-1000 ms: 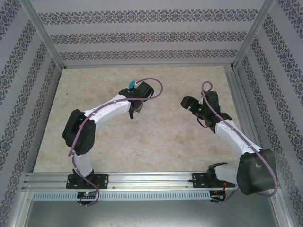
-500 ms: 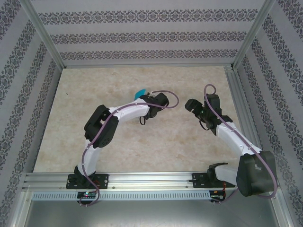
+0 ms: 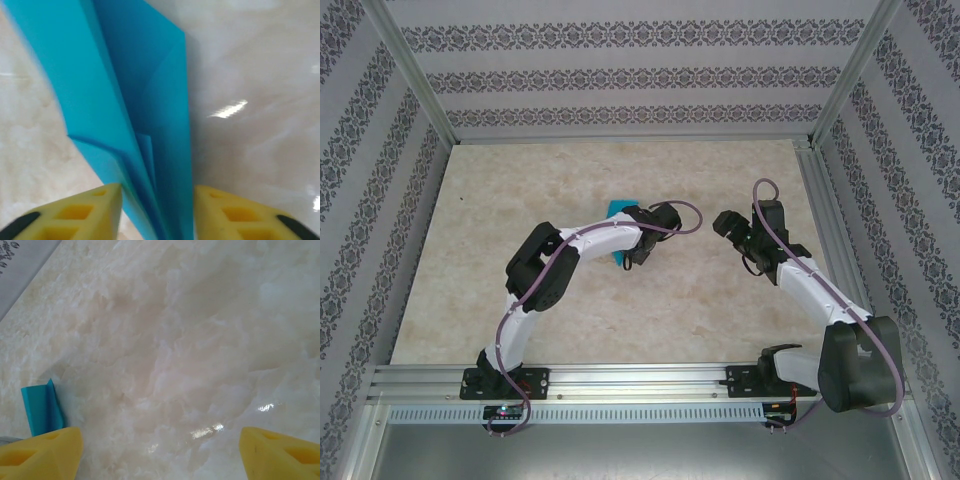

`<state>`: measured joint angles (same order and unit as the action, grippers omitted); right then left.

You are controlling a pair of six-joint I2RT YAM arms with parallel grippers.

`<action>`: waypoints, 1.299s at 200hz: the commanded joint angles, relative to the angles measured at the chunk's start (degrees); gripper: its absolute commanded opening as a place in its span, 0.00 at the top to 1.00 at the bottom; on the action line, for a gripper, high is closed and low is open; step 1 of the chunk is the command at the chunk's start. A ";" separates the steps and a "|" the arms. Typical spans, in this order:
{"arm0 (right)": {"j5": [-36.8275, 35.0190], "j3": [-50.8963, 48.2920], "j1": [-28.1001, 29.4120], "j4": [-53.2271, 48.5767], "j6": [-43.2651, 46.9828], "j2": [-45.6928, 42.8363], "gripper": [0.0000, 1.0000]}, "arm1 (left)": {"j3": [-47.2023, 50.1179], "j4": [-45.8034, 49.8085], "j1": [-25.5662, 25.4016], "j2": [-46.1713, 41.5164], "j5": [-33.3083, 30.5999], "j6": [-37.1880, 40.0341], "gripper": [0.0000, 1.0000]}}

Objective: Fold a paper plane with a square sheet of paper (pick it up from the middle)
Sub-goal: Turn over the paper at the center of the table, then fold the wing for the fifth time at the center of the table.

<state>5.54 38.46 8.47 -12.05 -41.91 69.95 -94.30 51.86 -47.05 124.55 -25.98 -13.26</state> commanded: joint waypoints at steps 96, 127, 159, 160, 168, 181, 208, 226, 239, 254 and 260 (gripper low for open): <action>-4.78 10.85 16.57 -1.37 4.20 9.99 0.30 | 21.85 -21.99 15.37 -26.13 32.00 -11.49 0.12; -7.45 21.96 27.44 -3.17 5.65 21.75 0.39 | 30.47 -26.23 22.11 -32.01 31.76 -16.46 0.08; -7.07 32.91 34.47 -5.73 7.42 32.19 0.53 | 36.64 -28.76 26.44 -36.88 30.38 -18.84 0.01; -6.97 33.17 34.58 -5.71 7.44 32.36 0.53 | 36.82 -28.88 26.51 -37.04 30.38 -18.92 0.00; -5.99 35.33 35.64 -5.91 7.54 34.64 0.55 | 38.12 -29.45 27.46 -37.95 30.07 -19.53 0.00; -4.90 37.91 36.53 -6.14 7.16 37.50 0.59 | 40.09 -30.46 28.86 -39.32 29.65 -20.71 0.00; -2.02 41.03 36.26 -5.97 5.71 42.46 0.64 | 43.32 -32.30 31.11 -41.42 29.40 -23.11 0.00; -1.40 42.68 35.83 -7.04 5.52 44.90 0.65 | 44.11 -32.78 31.85 -41.77 29.69 -23.75 0.00; -1.67 43.48 35.48 -7.45 5.44 46.36 0.65 | 44.20 -32.83 32.00 -41.52 30.14 -24.00 0.00; -3.16 44.33 34.98 -8.79 5.41 47.61 0.66 | 44.11 -33.21 32.09 -40.79 31.11 -24.25 0.00; -3.75 44.42 34.82 -9.31 5.44 48.05 0.66 | 43.99 -33.39 32.10 -40.54 31.53 -24.38 0.00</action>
<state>3.09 80.64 44.21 -18.92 -36.07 116.36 -50.26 22.02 -15.68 83.85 4.05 -35.75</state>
